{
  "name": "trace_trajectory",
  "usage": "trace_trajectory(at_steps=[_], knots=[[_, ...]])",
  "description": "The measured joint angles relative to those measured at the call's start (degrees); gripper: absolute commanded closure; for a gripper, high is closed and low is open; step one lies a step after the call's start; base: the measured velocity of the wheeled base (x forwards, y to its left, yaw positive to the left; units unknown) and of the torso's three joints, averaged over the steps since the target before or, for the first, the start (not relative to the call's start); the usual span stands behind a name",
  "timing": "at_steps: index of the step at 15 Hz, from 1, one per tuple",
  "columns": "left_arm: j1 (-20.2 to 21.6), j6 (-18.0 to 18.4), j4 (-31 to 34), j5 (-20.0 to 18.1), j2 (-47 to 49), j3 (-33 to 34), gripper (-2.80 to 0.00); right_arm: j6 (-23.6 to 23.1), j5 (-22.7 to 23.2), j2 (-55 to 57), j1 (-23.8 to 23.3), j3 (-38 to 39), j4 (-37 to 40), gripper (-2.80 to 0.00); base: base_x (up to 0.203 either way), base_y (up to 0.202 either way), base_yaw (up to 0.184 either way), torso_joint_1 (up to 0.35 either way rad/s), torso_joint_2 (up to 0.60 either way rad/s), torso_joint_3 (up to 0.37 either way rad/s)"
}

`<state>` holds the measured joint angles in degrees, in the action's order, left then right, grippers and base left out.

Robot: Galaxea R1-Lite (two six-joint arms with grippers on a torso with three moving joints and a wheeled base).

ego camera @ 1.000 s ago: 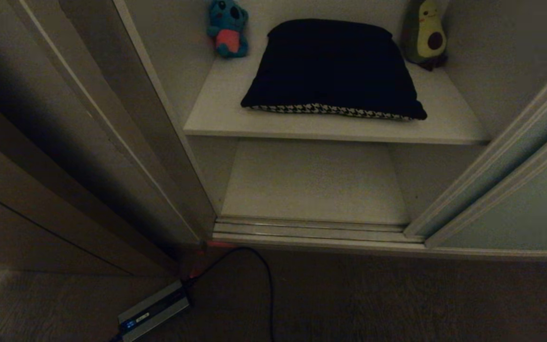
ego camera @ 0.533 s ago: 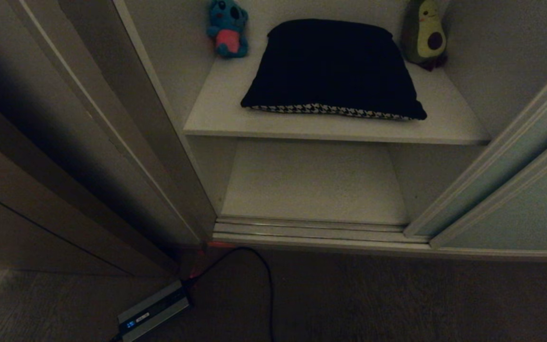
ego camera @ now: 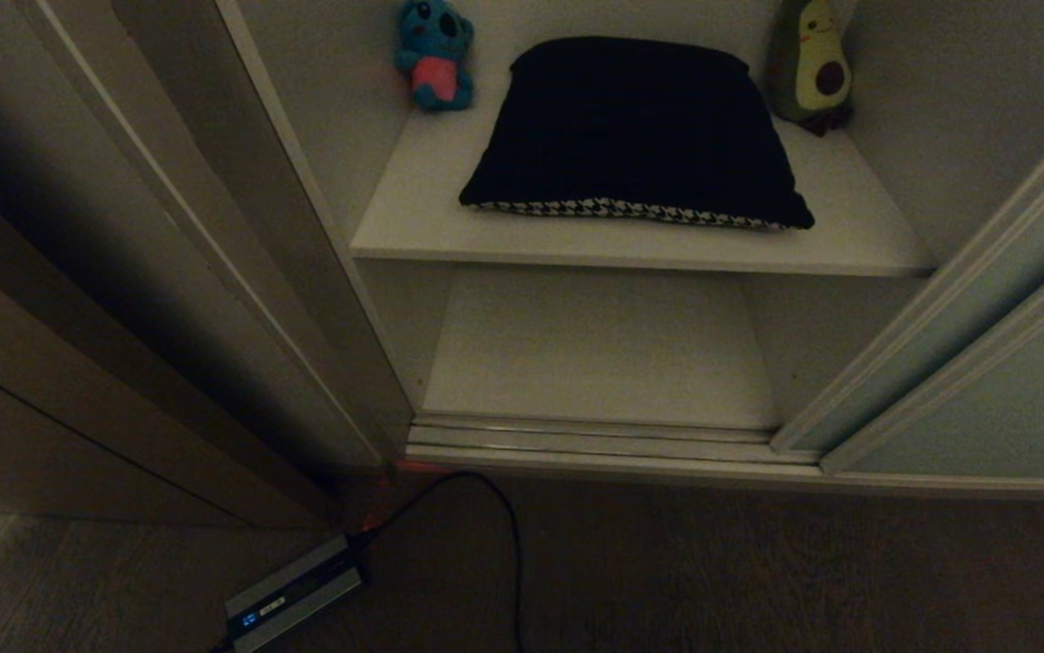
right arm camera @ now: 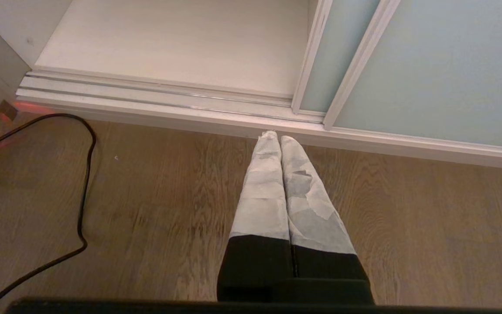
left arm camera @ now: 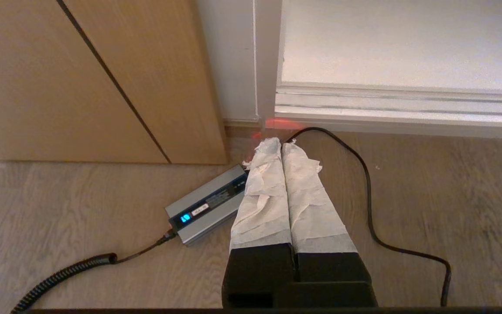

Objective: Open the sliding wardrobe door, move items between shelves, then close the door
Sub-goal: Open the door

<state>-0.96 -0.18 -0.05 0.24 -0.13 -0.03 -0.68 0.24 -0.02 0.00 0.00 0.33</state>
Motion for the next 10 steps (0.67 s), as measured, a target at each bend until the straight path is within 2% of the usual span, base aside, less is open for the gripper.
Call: trace_trajectory(at_steps=[10], knots=[[0.0,0.36,-0.02,-0.01,0.0,0.03,0.0,-0.09,-0.11,0.0,0.0,0.0,-0.06,0.0,0.0,0.0,0.0,0.0,0.0,0.0]])
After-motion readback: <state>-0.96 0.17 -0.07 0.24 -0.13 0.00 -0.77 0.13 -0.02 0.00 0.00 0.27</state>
